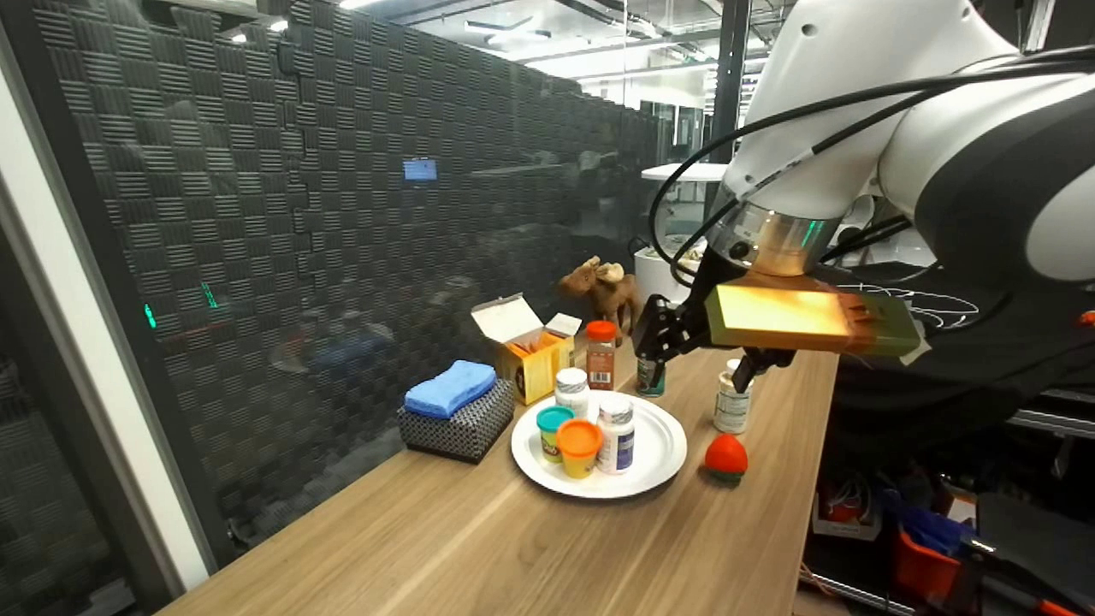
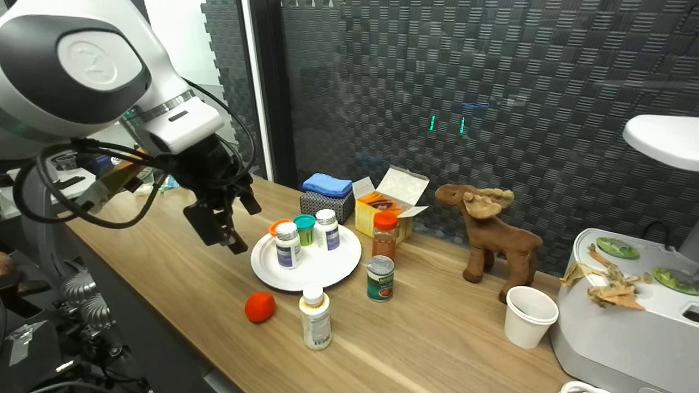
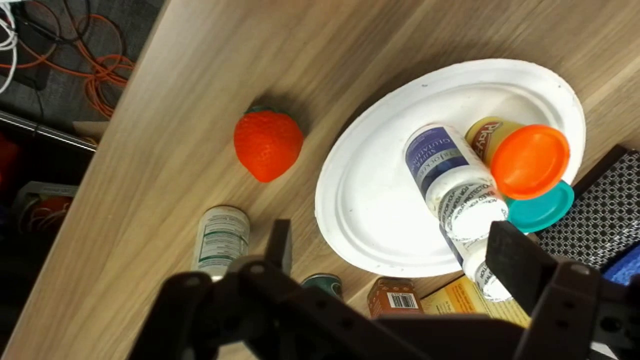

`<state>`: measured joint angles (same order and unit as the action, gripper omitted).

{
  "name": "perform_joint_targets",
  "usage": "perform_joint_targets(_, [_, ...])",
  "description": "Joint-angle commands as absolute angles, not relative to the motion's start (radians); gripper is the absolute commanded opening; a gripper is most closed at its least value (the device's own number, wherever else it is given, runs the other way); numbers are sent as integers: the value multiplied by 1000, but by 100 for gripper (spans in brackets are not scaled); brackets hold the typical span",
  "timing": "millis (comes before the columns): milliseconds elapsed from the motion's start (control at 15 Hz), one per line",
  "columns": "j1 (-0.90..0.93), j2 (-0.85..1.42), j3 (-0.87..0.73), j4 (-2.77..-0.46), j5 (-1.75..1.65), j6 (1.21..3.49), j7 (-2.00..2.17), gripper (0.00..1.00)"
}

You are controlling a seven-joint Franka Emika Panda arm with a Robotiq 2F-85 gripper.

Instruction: Pick up all the smaller bottles and the orange object, and put them in the plate

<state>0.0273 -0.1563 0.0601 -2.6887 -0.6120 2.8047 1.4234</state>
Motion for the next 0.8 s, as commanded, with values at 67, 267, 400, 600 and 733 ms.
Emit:
perform_joint_targets(67, [15, -128, 47, -2672, -603, 2800, 1421, 100])
perform_joint_targets(267, [0, -87, 7, -2667, -586, 2814, 1393, 100])
perform_joint_targets(400, [-8, -50, -18, -2663, -578, 2823, 1374, 100])
perform_joint_targets(600, [-15, 8, -46, -2657, -544, 2837, 1314, 100])
perform_joint_targets(733, [-12, 49, -45, -2656, -466, 2860, 1229, 100])
